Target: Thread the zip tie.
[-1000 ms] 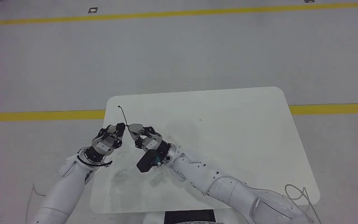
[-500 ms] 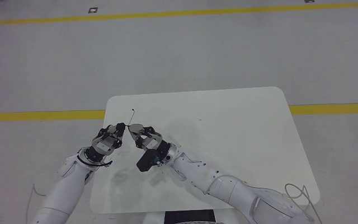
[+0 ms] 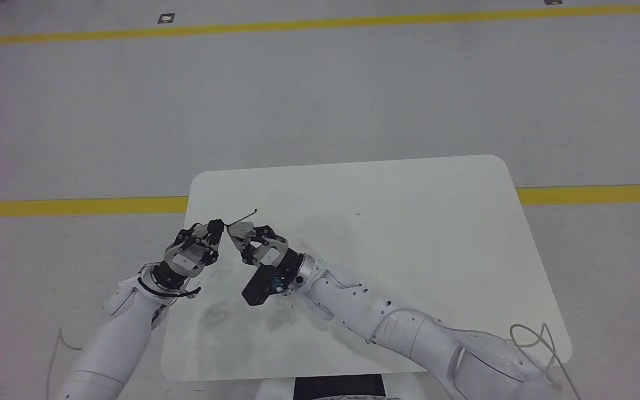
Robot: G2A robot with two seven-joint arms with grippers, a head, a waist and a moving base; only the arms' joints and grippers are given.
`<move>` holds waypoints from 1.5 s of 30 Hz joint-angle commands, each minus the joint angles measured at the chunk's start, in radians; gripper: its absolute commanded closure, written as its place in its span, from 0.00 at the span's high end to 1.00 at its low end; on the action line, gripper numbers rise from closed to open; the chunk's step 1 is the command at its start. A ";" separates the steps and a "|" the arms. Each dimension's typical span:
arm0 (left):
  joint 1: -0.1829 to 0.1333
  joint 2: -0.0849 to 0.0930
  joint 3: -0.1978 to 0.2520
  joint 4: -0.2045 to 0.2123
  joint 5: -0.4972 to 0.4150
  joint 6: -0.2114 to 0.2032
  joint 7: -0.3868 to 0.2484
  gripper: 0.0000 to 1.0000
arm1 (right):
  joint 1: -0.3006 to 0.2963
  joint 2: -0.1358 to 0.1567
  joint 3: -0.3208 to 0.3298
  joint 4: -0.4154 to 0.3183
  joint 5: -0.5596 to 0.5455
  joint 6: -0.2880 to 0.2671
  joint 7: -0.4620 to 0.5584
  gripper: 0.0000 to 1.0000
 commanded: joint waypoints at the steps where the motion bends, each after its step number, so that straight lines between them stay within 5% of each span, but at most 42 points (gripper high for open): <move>1: 0.000 0.000 0.000 0.000 0.000 0.000 0.000 0.00 | 0.007 0.002 -0.007 0.002 0.000 0.000 0.007 0.00; 45: 0.000 0.000 0.000 0.000 0.000 0.000 0.000 0.00 | 0.087 0.045 -0.133 0.015 0.000 0.000 0.256 0.00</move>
